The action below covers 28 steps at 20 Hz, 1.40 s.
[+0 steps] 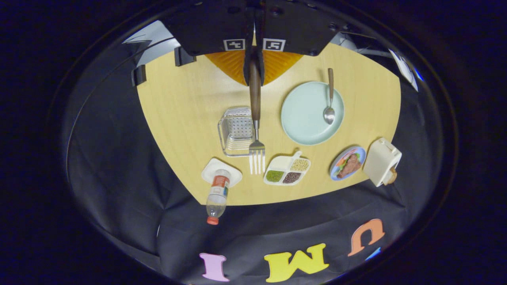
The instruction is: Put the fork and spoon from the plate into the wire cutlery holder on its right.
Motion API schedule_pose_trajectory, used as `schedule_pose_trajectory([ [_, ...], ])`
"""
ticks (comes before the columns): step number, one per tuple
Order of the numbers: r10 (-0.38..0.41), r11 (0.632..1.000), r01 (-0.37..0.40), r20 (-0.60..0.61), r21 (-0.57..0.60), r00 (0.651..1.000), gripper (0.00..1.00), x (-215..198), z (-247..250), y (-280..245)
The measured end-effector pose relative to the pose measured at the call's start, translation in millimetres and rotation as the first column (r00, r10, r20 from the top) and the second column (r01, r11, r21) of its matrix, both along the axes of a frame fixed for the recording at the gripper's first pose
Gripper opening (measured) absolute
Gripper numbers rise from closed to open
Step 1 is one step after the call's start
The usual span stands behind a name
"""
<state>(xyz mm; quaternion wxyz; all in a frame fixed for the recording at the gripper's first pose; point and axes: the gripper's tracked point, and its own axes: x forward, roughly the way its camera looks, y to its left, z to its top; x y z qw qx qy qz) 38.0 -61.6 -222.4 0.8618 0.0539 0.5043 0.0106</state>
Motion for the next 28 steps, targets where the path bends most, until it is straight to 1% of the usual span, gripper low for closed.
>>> schedule_pose_trajectory([
  [4,-0.009,1.000,0.010,-0.044,0.012,0.999,0.02,4,-17,-16],
  [8,-0.020,1.000,0.021,-0.048,0.010,0.999,0.02,16,-21,-29],
  [11,-0.009,1.000,0.009,-0.052,0.005,0.999,0.02,22,-23,-33],
  [12,-0.007,1.000,0.007,-0.045,0.003,0.999,0.03,25,-22,-34],
  [13,-0.009,1.000,0.009,-0.047,-0.003,0.999,0.05,26,-23,-36],
  [15,-0.015,1.000,0.015,-0.048,0.001,0.999,0.05,27,-23,-37],
  [18,-0.009,1.000,0.009,-0.021,-0.020,1.000,0.12,34,-20,-42],
  [19,-0.010,0.999,0.009,-0.013,-0.032,1.000,0.12,35,-17,-43],
  [20,-0.005,0.999,0.005,0.002,-0.033,1.000,0.19,37,-15,-41],
  [22,-0.010,0.999,0.012,0.035,-0.050,0.999,0.37,41,-8,-44],
  [25,-0.015,0.999,0.019,0.082,-0.047,0.997,0.46,43,4,-39],
  [26,-0.018,0.999,0.023,0.091,-0.048,0.996,0.52,43,5,-38],
  [28,-0.020,0.998,0.026,0.104,-0.055,0.994,0.61,41,10,-33],
])
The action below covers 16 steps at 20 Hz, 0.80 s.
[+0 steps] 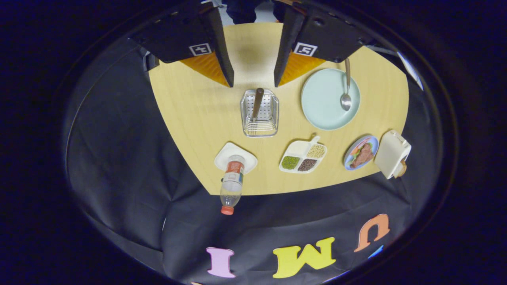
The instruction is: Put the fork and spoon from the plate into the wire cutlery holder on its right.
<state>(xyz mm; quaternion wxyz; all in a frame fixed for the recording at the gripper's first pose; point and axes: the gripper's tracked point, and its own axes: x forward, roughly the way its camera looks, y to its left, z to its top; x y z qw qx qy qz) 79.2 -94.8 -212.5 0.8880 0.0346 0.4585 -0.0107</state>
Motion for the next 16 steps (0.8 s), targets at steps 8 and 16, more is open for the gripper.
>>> schedule_pose_trajectory([
  [8,0.026,1.000,-0.026,0.036,-0.015,0.999,0.87,-24,13,48],
  [16,0.103,0.995,-0.103,-0.011,-0.015,0.995,0.92,-49,-1,106],
])
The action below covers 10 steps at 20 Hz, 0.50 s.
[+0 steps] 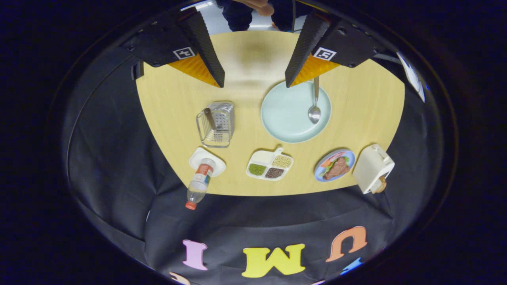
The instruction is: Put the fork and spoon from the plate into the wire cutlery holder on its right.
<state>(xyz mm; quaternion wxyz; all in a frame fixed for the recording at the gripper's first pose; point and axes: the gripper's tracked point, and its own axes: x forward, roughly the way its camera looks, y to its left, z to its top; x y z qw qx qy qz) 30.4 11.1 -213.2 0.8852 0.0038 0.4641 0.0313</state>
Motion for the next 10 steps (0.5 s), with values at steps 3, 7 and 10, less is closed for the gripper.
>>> schedule_pose_trajectory([
  [3,0.031,0.999,-0.032,-0.036,-0.002,0.999,0.92,-8,-16,25],
  [7,0.067,0.998,-0.065,-0.110,0.021,0.992,0.92,-20,-46,65],
  [10,0.096,0.995,-0.095,-0.169,0.016,0.981,0.92,-25,-68,88],
])
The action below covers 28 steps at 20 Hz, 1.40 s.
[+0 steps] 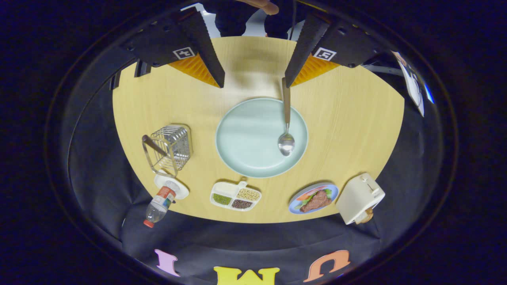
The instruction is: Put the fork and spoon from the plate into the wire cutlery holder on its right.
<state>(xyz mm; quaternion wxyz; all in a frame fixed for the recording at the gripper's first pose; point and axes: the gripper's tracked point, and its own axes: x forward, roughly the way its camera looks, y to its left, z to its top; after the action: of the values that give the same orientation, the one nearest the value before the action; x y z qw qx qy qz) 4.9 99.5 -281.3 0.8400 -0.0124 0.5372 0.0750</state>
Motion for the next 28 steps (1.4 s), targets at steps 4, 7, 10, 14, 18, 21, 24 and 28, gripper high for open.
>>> schedule_pose_trajectory([
  [4,-0.001,1.000,0.001,-0.067,0.005,0.998,0.92,-1,-24,23],
  [7,-0.015,1.000,0.013,-0.097,-0.015,0.995,0.92,4,-43,33],
  [10,-0.054,0.999,0.054,-0.165,-0.009,0.985,0.91,1,-60,45],
  [14,-0.090,0.996,0.091,-0.213,-0.004,0.973,0.83,4,-75,53],
  [18,-0.089,0.996,0.090,-0.200,-0.006,0.976,0.36,7,-72,57],
  [21,-0.043,0.999,0.048,-0.204,0.022,0.978,0.16,2,-68,64],
  [24,-0.022,1.000,0.024,-0.150,0.011,0.989,0.03,4,-55,61],
  [28,0.008,1.000,-0.006,-0.091,0.018,0.996,0.03,10,-35,55],
])
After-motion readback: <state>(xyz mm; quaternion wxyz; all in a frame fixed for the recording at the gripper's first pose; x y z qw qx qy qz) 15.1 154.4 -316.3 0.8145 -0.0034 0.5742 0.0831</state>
